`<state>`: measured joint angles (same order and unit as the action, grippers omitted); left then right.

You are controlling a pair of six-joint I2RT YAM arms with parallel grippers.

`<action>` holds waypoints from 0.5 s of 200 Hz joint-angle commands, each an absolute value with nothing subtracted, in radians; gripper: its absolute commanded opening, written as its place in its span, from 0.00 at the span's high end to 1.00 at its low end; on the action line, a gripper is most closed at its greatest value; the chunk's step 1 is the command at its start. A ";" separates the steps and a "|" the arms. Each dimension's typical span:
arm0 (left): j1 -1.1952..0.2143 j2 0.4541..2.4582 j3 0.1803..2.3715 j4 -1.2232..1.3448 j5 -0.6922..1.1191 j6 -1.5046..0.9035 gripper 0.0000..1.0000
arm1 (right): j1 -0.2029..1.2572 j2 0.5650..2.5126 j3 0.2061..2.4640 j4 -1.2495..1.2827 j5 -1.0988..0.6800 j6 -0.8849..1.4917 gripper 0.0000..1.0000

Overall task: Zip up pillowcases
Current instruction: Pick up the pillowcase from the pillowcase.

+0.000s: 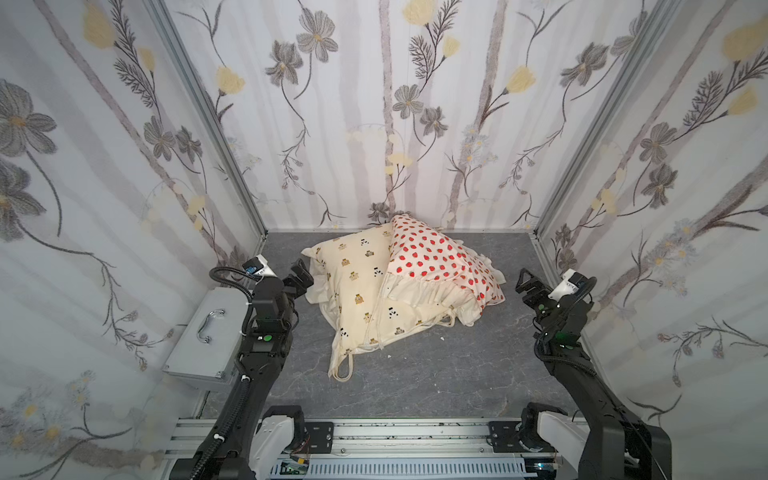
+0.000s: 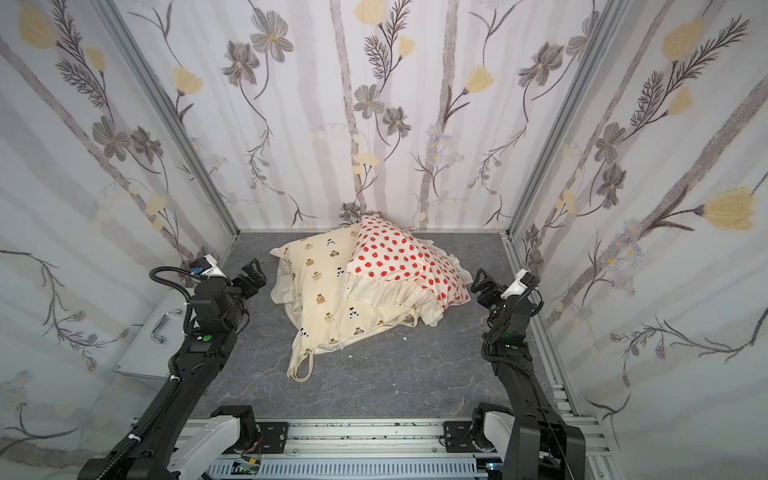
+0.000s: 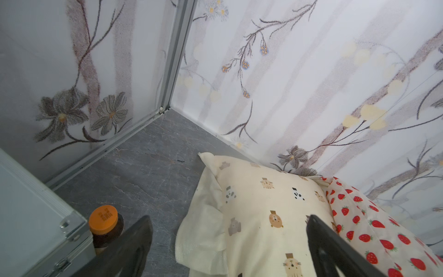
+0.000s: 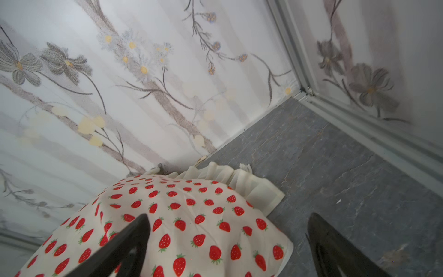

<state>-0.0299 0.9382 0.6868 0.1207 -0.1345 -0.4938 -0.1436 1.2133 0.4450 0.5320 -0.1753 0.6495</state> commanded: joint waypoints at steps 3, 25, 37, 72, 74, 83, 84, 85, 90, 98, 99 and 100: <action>-0.086 0.968 0.776 -0.106 -0.043 -0.656 0.00 | -0.121 1.281 0.519 0.386 -0.420 0.758 0.00; -0.239 1.011 0.830 -0.188 -0.082 -0.719 0.00 | -0.122 1.312 0.551 0.295 -0.436 0.752 0.00; -0.332 1.053 0.859 -0.208 -0.098 -0.755 0.00 | -0.130 1.334 0.574 0.269 -0.463 0.741 0.00; -0.540 1.207 0.938 -0.159 -0.100 -0.837 0.00 | -0.135 1.422 0.640 0.199 -0.468 0.716 0.00; -0.550 1.215 0.941 -0.149 -0.099 -0.840 0.00 | -0.136 1.426 0.640 0.201 -0.469 0.716 0.00; -0.589 1.253 0.960 -0.103 -0.095 -0.846 0.00 | -0.137 1.444 0.640 0.210 -0.477 0.721 0.00; -0.592 1.254 0.962 -0.099 -0.095 -0.846 0.00 | -0.137 1.445 0.640 0.212 -0.479 0.722 0.00; -0.595 1.255 0.965 -0.093 -0.095 -0.846 0.00 | -0.137 1.447 0.640 0.213 -0.479 0.723 0.00; -0.613 1.298 0.978 -0.073 -0.096 -0.844 0.00 | -0.137 1.456 0.638 0.222 -0.483 0.729 0.00; -0.630 1.342 1.005 -0.044 -0.086 -0.839 0.00 | -0.137 1.469 0.635 0.234 -0.487 0.739 0.00; -0.631 1.348 1.007 -0.040 -0.083 -0.839 0.00 | -0.137 1.470 0.635 0.236 -0.488 0.740 0.00; -0.632 1.355 1.011 -0.038 -0.081 -0.839 0.00 | -0.137 1.472 0.635 0.238 -0.488 0.741 0.00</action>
